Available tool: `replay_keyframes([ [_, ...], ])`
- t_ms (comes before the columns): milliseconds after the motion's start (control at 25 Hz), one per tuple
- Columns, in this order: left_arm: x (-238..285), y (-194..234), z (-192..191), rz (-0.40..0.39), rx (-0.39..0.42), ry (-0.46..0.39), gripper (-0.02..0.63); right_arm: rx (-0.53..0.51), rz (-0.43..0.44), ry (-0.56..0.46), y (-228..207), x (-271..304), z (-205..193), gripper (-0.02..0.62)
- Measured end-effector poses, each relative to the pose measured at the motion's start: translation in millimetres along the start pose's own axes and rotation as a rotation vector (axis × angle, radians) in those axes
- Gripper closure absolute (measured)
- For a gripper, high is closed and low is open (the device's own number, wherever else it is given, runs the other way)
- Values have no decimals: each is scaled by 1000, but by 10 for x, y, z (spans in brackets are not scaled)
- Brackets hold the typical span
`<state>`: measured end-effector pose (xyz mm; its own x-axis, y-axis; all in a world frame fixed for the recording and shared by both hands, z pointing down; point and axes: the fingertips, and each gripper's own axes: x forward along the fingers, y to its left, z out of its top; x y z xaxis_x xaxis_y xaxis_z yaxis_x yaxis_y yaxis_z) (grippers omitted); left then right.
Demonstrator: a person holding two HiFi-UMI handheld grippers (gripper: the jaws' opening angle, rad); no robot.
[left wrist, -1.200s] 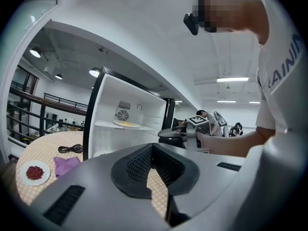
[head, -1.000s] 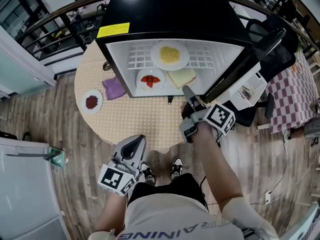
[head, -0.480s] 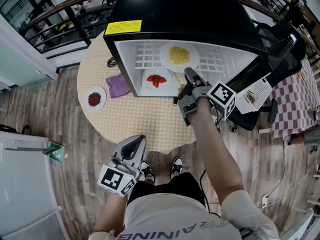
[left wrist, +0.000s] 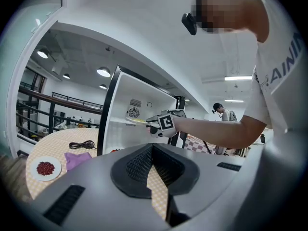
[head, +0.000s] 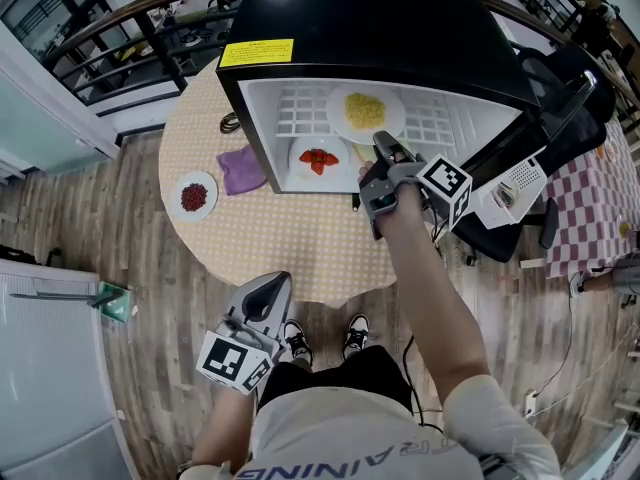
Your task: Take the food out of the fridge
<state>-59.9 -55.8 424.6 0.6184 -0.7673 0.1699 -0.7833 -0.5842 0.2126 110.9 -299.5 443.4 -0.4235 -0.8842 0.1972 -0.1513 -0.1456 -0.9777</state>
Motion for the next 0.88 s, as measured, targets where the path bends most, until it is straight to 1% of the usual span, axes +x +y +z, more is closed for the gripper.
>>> replay_keyframes([
  [120, -12, -6, -12, 0, -1, 2, 600, 17, 0, -1, -13, -1, 6, 510],
  [160, -12, -3, -9, 0, -1, 1, 600, 20, 1, 0, -6, -7, 8, 520],
  [200, -9, 1, -4, -1, -1, -1, 600, 23, 1, 1, 6, -12, 11, 552],
  [320, -7, 2, 4, -3, -1, -2, 600, 38, 3, 4, 21, -28, 23, 563],
  [520, 8, -34, 13, -13, 0, 1, 600, 53, 27, 3, 34, -166, 36, 562],
  [680, 30, -57, 20, -21, 1, 0, 600, 23, 65, 28, 100, -378, -61, 561],
  [880, 107, -109, 12, -46, 8, 1, 600, 19, 116, 66, 145, -666, -228, 562],
])
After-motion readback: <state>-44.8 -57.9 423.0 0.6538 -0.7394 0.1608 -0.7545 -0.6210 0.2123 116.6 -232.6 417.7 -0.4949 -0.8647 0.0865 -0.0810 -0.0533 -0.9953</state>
